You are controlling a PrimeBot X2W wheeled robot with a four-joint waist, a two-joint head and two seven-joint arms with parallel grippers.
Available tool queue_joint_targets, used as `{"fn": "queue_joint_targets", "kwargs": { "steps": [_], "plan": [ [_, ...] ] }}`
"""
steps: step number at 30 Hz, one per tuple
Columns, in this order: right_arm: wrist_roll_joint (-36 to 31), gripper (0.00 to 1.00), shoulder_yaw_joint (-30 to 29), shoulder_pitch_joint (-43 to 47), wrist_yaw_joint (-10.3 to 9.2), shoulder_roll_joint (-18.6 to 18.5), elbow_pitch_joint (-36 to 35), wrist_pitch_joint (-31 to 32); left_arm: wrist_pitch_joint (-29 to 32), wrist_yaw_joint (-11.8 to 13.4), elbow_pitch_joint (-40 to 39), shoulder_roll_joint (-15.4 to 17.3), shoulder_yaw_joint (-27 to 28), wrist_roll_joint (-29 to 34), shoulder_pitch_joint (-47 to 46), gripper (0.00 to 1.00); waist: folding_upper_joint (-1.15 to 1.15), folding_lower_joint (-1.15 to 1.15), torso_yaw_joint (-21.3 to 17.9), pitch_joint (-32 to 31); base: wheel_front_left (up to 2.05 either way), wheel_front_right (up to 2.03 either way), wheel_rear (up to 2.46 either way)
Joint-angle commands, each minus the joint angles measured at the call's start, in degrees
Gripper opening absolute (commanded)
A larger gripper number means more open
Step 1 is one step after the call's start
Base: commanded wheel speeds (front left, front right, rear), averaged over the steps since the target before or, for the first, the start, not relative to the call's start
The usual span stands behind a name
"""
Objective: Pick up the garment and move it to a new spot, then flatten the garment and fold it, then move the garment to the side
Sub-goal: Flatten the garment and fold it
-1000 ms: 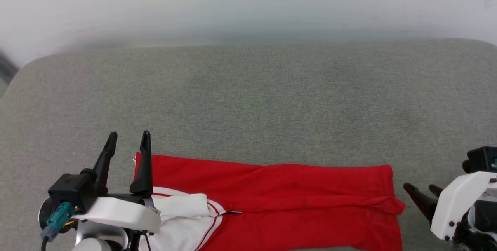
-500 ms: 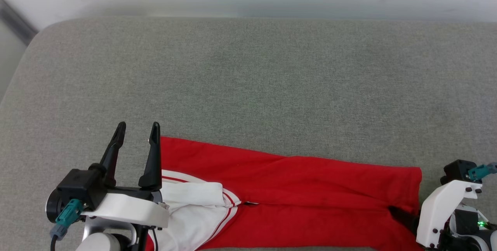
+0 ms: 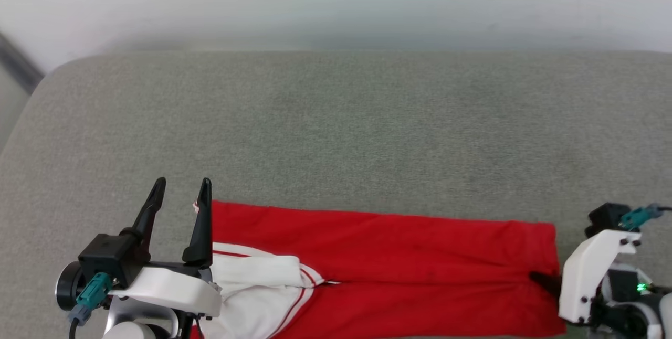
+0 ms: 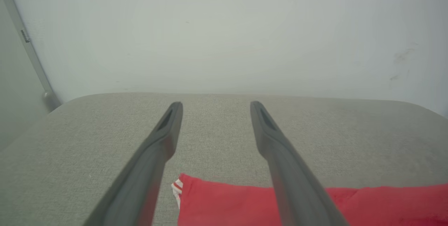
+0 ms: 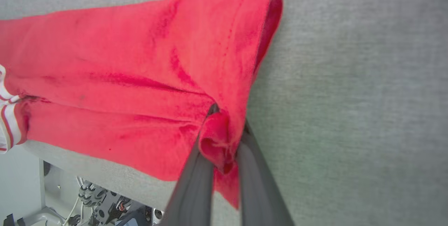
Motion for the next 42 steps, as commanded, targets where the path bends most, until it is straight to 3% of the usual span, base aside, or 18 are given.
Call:
{"fn": "queue_joint_targets", "kwargs": {
  "steps": [1, 6, 12, 19, 22, 27, 28, 29, 31, 42],
  "plan": [
    [-0.3, 0.00, -1.0, -1.3, -0.01, -1.3, 0.2, 0.5, 0.2, 0.3, -0.1, 0.4, 0.0, 0.4, 0.9, 1.00, 0.00, 0.00, -1.1, -1.1, 0.00, 0.00, 0.00],
    [-0.7, 0.00, -3.8, -2.4, -0.01, -3.0, 0.8, 1.4, 0.4, 0.9, -0.6, 0.7, 0.0, 0.4, 1.5, 1.00, 0.00, 0.00, -2.2, -2.1, 0.00, 0.00, 0.00],
    [-3.1, 0.00, -11.7, -2.0, -0.01, -4.0, 0.8, 2.6, 0.7, 1.5, -1.2, 0.9, -0.4, 0.5, 2.5, 1.00, 0.00, 0.00, -3.2, -2.7, 0.00, 0.00, 0.00],
    [-3.2, 0.00, -20.1, -2.3, -0.01, 1.0, -1.8, 7.0, 0.9, 1.8, -1.6, 1.2, -0.6, 0.6, 3.2, 1.00, 0.00, 0.00, -4.0, -2.9, 0.00, 0.00, 0.00],
    [2.3, 0.00, -22.4, -3.3, -0.01, 4.9, -2.3, 12.4, 1.1, 1.9, -1.8, 1.3, -0.7, 0.4, 3.4, 1.00, 0.00, 0.00, -4.1, -3.3, 0.00, 0.00, 0.00],
    [15.2, 0.00, -24.7, -4.0, -0.01, 7.0, -1.7, 21.8, 1.2, 1.8, -2.1, 1.4, -1.1, 0.7, 3.2, 1.00, 0.00, 0.00, -3.7, -3.8, 0.00, 0.00, 0.00],
    [19.1, 0.00, -24.3, -4.1, -0.01, 7.1, -0.4, 22.9, 1.2, 1.7, -2.2, 1.4, -1.3, 0.7, 3.0, 1.00, 0.00, 0.00, -3.4, -3.8, 0.00, 0.00, 0.00],
    [28.7, 0.00, -22.0, -4.9, -0.01, 7.1, 3.5, 24.1, 1.4, 1.4, -2.4, 1.2, -1.6, 0.7, 2.4, 1.00, 0.00, 0.00, -2.7, -3.8, 0.00, 0.00, 0.00],
    [34.3, 0.00, -19.2, -5.1, -0.01, 7.1, 5.9, 23.4, 1.5, 1.2, -2.4, 1.1, -1.9, 0.6, 2.1, 1.00, 0.00, 0.00, -2.1, -3.6, 0.00, 0.00, 0.00],
    [52.1, 0.00, 4.3, -8.6, -0.01, 7.1, 11.7, 12.5, 1.3, 0.6, -2.5, -0.2, -3.1, 0.9, -0.3, 1.00, 0.00, 0.00, 1.7, -1.1, 0.00, 0.00, 0.00]
  ]
}}
